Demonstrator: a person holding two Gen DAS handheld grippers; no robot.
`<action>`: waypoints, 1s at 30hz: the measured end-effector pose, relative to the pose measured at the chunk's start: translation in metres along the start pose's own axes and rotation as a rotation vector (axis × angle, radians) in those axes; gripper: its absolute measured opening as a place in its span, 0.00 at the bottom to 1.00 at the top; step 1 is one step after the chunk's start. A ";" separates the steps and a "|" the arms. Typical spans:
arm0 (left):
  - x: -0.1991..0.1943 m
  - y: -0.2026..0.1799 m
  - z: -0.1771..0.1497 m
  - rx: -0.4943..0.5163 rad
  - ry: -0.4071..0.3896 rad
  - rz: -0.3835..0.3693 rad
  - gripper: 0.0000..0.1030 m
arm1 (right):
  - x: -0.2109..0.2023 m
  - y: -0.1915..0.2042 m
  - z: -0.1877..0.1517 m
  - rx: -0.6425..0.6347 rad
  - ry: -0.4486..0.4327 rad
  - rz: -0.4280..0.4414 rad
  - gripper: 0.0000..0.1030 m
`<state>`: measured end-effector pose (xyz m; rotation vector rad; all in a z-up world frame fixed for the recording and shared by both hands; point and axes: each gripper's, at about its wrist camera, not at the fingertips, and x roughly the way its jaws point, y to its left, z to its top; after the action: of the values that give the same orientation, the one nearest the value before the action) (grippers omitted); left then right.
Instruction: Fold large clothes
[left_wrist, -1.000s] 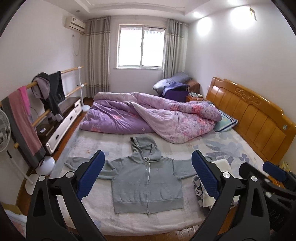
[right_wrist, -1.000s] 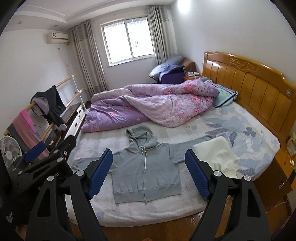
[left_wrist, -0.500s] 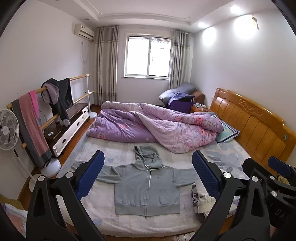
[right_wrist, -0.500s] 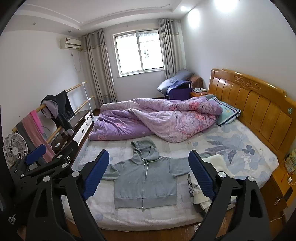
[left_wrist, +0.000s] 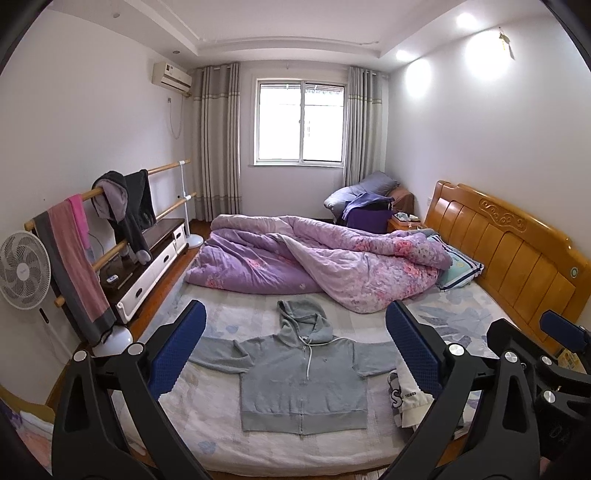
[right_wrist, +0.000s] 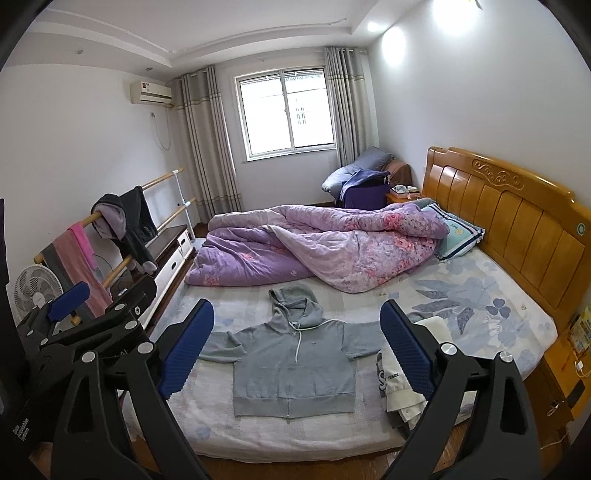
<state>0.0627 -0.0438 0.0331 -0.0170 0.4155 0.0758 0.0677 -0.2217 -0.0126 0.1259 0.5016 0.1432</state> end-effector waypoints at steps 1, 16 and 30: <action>-0.001 0.000 0.001 0.005 -0.002 -0.001 0.95 | 0.000 -0.001 0.001 -0.001 -0.003 0.000 0.86; -0.001 0.003 0.008 0.006 -0.009 -0.013 0.95 | -0.002 -0.001 0.005 -0.001 -0.027 -0.022 0.86; 0.010 0.007 0.015 0.013 0.001 -0.027 0.95 | 0.002 -0.001 0.006 -0.001 -0.021 -0.038 0.86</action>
<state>0.0774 -0.0355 0.0427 -0.0100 0.4165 0.0467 0.0725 -0.2224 -0.0089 0.1168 0.4823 0.1048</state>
